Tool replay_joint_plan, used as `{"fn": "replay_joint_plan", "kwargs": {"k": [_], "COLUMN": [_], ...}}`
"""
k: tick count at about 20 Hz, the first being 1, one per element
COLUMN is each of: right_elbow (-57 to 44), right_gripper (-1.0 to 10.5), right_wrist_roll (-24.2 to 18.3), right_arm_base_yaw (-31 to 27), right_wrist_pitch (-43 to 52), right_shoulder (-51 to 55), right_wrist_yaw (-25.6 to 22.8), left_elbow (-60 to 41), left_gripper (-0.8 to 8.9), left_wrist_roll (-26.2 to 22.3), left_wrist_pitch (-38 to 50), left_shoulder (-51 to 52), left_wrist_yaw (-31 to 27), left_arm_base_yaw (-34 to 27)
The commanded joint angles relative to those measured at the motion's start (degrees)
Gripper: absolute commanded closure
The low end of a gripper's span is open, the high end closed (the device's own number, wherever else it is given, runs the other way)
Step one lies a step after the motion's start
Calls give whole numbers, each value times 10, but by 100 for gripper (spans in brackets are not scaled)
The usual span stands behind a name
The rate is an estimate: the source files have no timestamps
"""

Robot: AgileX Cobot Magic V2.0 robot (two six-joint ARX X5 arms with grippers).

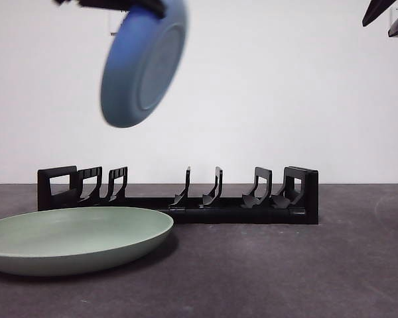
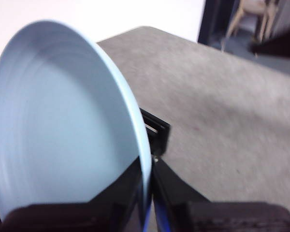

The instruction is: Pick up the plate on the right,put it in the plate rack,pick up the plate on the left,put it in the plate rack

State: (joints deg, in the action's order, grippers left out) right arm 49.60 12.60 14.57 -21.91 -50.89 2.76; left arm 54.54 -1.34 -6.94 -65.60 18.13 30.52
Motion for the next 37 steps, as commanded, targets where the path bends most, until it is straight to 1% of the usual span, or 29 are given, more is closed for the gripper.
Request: {"fn": "replay_joint_plan", "kwargs": {"k": [1, 2, 5, 6, 9, 15, 21, 23, 28, 29, 30, 32, 33, 34, 35, 37], "right_elbow": [-4, -4, -4, -4, -4, -4, -4, -4, -4, -4, -4, -4, -4, -4, -4, -4], "right_gripper": [760, 761, 761, 761, 761, 761, 761, 761, 761, 761, 761, 761, 761, 761, 761, 760], "right_wrist_roll": [0, 0, 0, 0, 0, 0, 9, 11, 26, 26, 27, 30, 30, 30, 31, 34], "right_arm_base_yaw": [1, 1, 1, 1, 1, 1, 1, 1, 2, 2, 2, 2, 2, 2, 3, 12], "right_wrist_pitch": [3, 3, 3, 3, 3, 3, 3, 3, 3, 3, 3, 4, 4, 4, 4, 5], "right_shoulder": [-1, -1, -1, -1, -1, -1, -1, -1, -2, -3, -6, -15, -23, -30, -41, -66], "right_wrist_yaw": [-2, -2, -2, -2, -2, -2, -2, -1, 3, 9, 27, 73, 95, 112, 139, 184], "left_elbow": [0, 0, 0, 0, 0, 0, 0, 0, 0, 0, 0, 0, 0, 0, 0, 0], "left_gripper": [822, 822, 823, 823, 823, 823, 822, 822, 813, 810, 796, 693, 674, 659, 646, 646], "left_wrist_roll": [63, 81, 161, 178, 193, 201, 203, 201, 171, 169, 161, 160, 155, 146, 143, 118], "left_wrist_pitch": [40, 56, 120, 132, 153, 181, 184, 170, 129, 118, 105, 84, 79, 72, 64, 45], "left_shoulder": [0, 0, -20, -31, -68, -142, -213, -219, -218, -218, -218, -216, -216, -213, -208, -187], "left_wrist_yaw": [61, 84, 175, 186, 188, 178, 177, 163, 166, 168, 169, 180, 199, 219, 231, 242], "left_arm_base_yaw": [-79, -106, -190, -205, -217, -218, -218, -218, -217, -217, -215, -214, -214, -214, -214, -214]}}
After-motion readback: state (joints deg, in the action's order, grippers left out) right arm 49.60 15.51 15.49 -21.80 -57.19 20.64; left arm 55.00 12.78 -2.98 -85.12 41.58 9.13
